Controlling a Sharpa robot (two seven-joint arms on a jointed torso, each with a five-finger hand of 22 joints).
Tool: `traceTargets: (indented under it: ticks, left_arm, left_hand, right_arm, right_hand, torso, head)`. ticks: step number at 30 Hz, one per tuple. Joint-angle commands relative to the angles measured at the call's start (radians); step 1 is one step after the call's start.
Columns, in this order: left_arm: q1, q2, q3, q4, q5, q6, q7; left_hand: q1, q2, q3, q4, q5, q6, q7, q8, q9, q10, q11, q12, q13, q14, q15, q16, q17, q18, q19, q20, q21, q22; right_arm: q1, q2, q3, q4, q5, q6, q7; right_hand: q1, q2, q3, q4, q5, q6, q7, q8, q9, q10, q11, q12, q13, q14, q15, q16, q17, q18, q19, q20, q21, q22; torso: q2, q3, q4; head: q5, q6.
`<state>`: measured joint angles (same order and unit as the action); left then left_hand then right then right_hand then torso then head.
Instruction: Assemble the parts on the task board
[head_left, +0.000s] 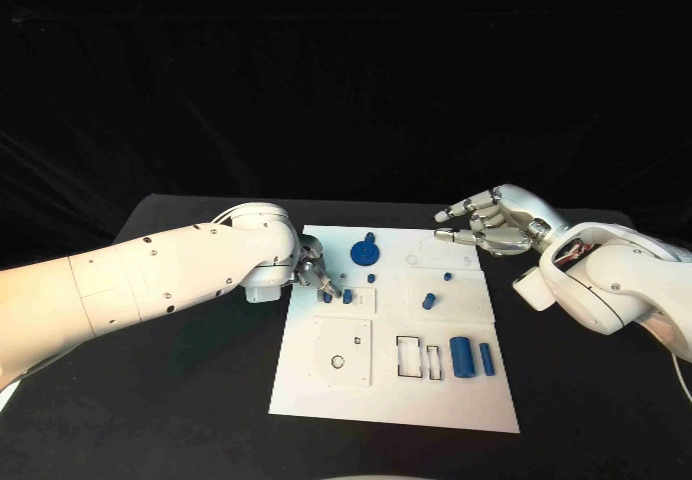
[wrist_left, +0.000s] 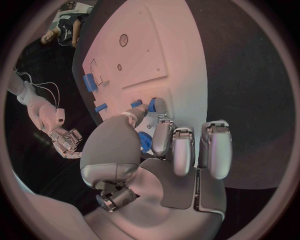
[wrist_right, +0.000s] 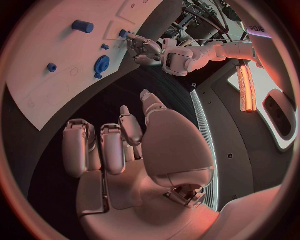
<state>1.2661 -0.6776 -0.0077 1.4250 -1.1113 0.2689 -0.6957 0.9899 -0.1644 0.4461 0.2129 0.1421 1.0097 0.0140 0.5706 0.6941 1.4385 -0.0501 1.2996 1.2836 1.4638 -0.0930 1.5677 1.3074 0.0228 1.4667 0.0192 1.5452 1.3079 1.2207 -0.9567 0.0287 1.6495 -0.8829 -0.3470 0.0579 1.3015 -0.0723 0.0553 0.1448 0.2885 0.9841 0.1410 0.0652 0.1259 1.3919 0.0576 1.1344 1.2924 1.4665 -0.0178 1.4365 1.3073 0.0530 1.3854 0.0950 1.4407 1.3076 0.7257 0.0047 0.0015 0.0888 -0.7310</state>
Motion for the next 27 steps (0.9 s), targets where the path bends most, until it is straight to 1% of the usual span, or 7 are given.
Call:
traceTargets:
  ticks: [1,13,16,19,23,25,27]
  left_arm:
    - [-0.005,-0.003,-0.003,0.003,-0.001,0.0,-0.043]
    - [-0.006,-0.043,-0.001,0.04,0.013,-0.07,-0.022]
    - [-0.006,-0.054,0.0,0.051,0.043,-0.122,0.015]
    - [-0.005,-0.067,0.0,0.058,0.12,-0.22,0.098]
    - [-0.005,-0.082,0.0,0.064,0.244,-0.336,0.229]
    - [-0.005,-0.087,0.0,0.063,0.298,-0.375,0.299]
    - [-0.005,-0.09,-0.001,0.062,0.339,-0.402,0.366]
  left_hand:
    - [-0.013,0.0,-0.026,0.013,0.005,0.008,0.002,0.003,0.001,0.007,0.0,0.003,0.001,0.107,-0.008,0.003,0.263,-0.017,0.095,-0.009,0.005,0.244]
    - [-0.041,0.031,-0.171,0.078,0.003,0.006,0.0,0.006,0.005,0.005,0.0,-0.004,-0.003,0.107,-0.009,0.003,0.263,-0.017,0.095,-0.011,0.006,0.246]
    - [-0.056,0.04,-0.201,0.079,0.004,0.001,0.002,0.005,0.005,0.001,0.0,-0.01,-0.008,0.107,-0.01,0.003,0.263,-0.015,0.092,-0.011,-0.002,0.239]
    - [-0.065,0.053,-0.241,0.079,0.005,-0.023,0.01,-0.002,0.005,-0.028,0.005,-0.055,-0.051,0.107,-0.006,0.003,0.263,-0.001,0.07,-0.009,-0.051,0.197]
    - [-0.048,0.066,-0.311,0.08,0.007,-0.084,0.032,-0.021,-0.004,-0.124,0.025,-0.197,-0.186,0.103,0.008,-0.005,0.253,0.037,0.001,0.002,-0.21,0.068]
    - [-0.031,0.072,-0.345,0.081,0.007,-0.139,0.056,-0.041,-0.018,-0.257,0.053,-0.374,-0.351,0.062,0.028,-0.091,0.15,0.078,-0.089,0.019,-0.409,-0.088]
    - [-0.011,0.079,-0.373,0.084,0.006,-0.196,0.084,-0.059,-0.034,-0.361,0.076,-0.477,-0.448,0.012,0.049,-0.181,0.053,0.102,-0.161,0.039,-0.565,-0.205]
  right_arm:
    - [-0.001,0.0,0.0,0.002,-0.006,0.01,0.003]
    - [-0.001,0.001,0.0,-0.001,-0.006,0.01,0.004]
    - [-0.001,0.001,0.0,-0.002,-0.006,0.01,0.004]
    - [-0.001,0.001,0.0,-0.004,-0.006,0.01,0.003]
    - [-0.001,0.001,0.0,-0.005,-0.006,0.011,0.003]
    - [-0.001,0.0,0.0,-0.006,-0.006,0.011,0.002]
    - [-0.001,0.0,0.0,-0.006,-0.006,0.011,0.002]
  right_hand:
    - [-0.003,0.008,-0.004,0.0,0.005,0.006,0.001,0.003,0.001,-0.003,-0.003,-0.004,-0.001,0.052,0.001,-0.007,0.023,0.007,-0.005,0.001,-0.007,0.021]
    - [-0.003,0.008,-0.005,0.0,0.005,0.006,0.001,0.003,0.002,-0.003,-0.003,-0.005,-0.001,0.052,0.001,-0.008,0.02,0.008,-0.007,0.001,-0.008,0.019]
    - [-0.003,0.008,-0.005,0.0,0.005,0.006,0.001,0.003,0.002,-0.003,-0.003,-0.005,-0.001,0.052,0.001,-0.008,0.02,0.008,-0.007,0.001,-0.008,0.019]
    - [-0.003,0.008,-0.005,0.0,0.005,0.006,0.001,0.003,0.002,-0.003,-0.003,-0.005,-0.001,0.052,0.001,-0.008,0.02,0.008,-0.007,0.001,-0.008,0.019]
    - [-0.003,0.008,-0.005,0.0,0.005,0.006,0.001,0.003,0.002,-0.003,-0.003,-0.005,-0.001,0.052,0.001,-0.008,0.02,0.008,-0.007,0.001,-0.008,0.019]
    - [-0.003,0.008,-0.005,0.0,0.005,0.006,0.001,0.003,0.002,-0.003,-0.003,-0.005,-0.001,0.052,0.001,-0.008,0.02,0.008,-0.007,0.001,-0.008,0.019]
    - [-0.003,0.008,-0.005,0.0,0.005,0.006,0.001,0.003,0.002,-0.003,-0.003,-0.005,-0.001,0.052,0.001,-0.008,0.02,0.008,-0.007,0.001,-0.008,0.019]
  torso:
    - [0.0,0.0002,0.0007]
    - [0.0,0.0003,0.0006]
    - [0.0,0.0,0.0009]
    - [-0.001,0.0003,0.0009]
    - [0.0,0.0,0.0008]
    - [0.0,0.0004,0.0008]
    - [-0.001,0.0002,0.0014]
  head:
    - [0.0,0.001]
    - [0.0,0.002]
    - [-0.001,0.003]
    - [-0.002,0.005]
    - [-0.005,0.007]
    - [-0.005,0.007]
    - [-0.008,0.009]
